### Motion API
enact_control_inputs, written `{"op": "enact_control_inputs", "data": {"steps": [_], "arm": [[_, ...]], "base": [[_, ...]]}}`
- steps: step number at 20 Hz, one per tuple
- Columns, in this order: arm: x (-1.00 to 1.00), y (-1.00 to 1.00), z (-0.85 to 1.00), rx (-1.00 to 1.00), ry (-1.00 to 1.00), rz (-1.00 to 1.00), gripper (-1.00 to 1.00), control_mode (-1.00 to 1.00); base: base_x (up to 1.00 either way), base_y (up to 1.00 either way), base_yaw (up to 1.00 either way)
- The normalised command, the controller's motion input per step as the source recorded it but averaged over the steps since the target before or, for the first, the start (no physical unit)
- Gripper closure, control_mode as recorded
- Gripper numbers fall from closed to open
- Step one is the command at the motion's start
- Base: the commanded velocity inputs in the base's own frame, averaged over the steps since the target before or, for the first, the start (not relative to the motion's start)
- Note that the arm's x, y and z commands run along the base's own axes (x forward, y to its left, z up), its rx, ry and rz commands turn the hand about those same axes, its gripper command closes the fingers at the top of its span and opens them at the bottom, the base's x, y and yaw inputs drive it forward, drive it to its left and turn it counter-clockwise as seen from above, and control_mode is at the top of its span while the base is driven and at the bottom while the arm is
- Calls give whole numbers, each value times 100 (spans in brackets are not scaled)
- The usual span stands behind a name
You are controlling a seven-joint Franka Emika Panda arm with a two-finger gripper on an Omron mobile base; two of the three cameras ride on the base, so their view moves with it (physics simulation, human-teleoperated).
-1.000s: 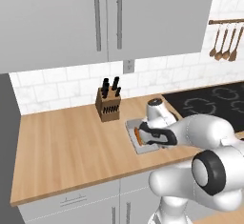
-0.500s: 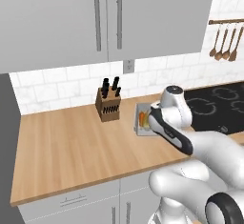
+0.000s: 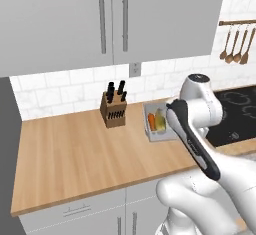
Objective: Take the meat container that has the chicken drumstick and place it on the second highest rack of the freezer. Then take the vegetable container that has the cucumber and carrot and place it on the highest rack of the freezer.
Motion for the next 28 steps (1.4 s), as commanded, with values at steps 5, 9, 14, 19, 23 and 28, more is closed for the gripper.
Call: {"op": "enact_control_inputs", "data": {"steps": [5,9,14,19,23,28], "arm": [[-100,0,49,1,-23,34,100,-100],[-100,-2,44,5,-24,31,100,-100],[-68,-16,8,1,-3,7,100,-100],[-10,-2,-26,0,5,0,100,-100],[-1,0,-22,0,0,0,100,-100],[-12,0,-11,0,0,0,100,100]], "base": [[0,0,0],[0,0,0],[0,0,0],[0,0,0],[0,0,0],[-29,0,5]]}}
